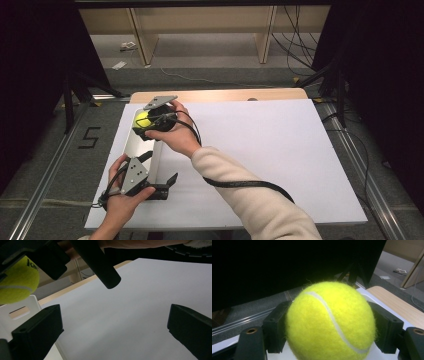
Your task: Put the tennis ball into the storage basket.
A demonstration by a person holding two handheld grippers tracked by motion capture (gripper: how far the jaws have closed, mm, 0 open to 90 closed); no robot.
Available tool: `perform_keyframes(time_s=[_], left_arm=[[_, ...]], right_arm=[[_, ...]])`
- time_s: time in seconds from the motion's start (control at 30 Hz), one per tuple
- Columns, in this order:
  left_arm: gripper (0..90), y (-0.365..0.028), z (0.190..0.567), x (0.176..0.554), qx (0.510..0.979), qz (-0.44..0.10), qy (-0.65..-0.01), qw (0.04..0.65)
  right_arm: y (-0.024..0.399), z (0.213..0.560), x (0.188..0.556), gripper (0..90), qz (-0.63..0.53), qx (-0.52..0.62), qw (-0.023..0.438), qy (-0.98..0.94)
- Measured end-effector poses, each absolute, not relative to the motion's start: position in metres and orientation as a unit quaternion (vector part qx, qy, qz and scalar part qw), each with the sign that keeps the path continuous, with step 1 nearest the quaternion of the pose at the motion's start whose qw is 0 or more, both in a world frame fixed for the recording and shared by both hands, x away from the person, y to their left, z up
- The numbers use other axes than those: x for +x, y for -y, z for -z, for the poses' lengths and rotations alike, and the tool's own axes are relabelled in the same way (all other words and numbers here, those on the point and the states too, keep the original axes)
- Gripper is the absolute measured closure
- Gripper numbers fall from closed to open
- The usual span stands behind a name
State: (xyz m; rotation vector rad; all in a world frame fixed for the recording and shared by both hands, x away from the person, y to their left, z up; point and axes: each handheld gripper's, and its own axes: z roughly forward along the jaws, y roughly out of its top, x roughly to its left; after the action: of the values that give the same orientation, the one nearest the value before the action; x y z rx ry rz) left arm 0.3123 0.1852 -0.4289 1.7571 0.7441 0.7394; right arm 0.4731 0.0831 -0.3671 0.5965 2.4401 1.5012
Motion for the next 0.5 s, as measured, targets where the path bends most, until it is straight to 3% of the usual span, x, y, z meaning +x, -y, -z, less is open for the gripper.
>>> perform_keyframes(time_s=[0.5], left_arm=[[0.0, -0.1854, 0.4287, 0.3122, 0.733, -0.309, -0.311, 0.521]], right_arm=[[-0.0903, 0.3695, 0.4727, 26.9, -0.510, 0.202, 0.100, -0.830]])
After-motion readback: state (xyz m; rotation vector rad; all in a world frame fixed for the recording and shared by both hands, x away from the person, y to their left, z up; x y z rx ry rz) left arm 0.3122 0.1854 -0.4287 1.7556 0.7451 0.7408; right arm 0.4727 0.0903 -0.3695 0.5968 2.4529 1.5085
